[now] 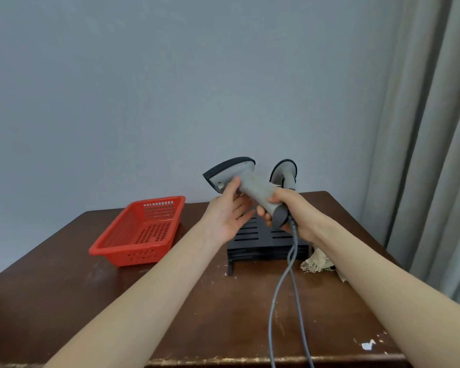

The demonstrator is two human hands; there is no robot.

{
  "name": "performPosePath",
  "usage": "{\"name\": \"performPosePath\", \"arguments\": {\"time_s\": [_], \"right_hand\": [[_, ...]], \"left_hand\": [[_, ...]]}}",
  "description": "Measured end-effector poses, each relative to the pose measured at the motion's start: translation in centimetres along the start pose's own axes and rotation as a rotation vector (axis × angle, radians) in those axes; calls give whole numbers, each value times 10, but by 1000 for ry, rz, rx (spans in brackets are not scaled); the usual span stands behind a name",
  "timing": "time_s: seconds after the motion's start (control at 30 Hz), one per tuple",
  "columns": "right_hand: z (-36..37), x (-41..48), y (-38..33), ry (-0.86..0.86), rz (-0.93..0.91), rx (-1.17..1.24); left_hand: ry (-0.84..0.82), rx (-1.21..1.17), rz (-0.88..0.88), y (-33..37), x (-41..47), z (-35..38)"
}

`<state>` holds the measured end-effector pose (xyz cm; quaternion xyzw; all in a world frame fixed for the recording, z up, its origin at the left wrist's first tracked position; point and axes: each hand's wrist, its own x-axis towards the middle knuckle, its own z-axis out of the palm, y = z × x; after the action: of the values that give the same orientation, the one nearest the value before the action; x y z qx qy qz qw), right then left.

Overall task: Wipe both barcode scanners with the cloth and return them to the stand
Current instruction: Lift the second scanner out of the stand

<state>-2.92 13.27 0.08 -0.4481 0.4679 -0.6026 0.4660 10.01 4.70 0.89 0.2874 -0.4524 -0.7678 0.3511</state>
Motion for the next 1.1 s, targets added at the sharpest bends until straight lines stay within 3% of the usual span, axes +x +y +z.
{"name": "performPosePath", "arguments": {"time_s": [0.23, 0.47, 0.73, 0.9, 1.1], "right_hand": [[-6, -7, 11, -142, 138, 28], [-1, 2, 4, -239, 302, -27], [-8, 4, 18, -252, 337, 15], [-17, 8, 23, -288, 329, 154], [-11, 16, 24, -388, 337, 26]], "left_hand": [[30, -84, 39, -20, -13, 8], [-108, 35, 66, -31, -26, 13], [-225, 266, -1, -32, -36, -11], [9, 108, -160, -29, -26, -46], [226, -65, 51, -2, -9, -77]]}}
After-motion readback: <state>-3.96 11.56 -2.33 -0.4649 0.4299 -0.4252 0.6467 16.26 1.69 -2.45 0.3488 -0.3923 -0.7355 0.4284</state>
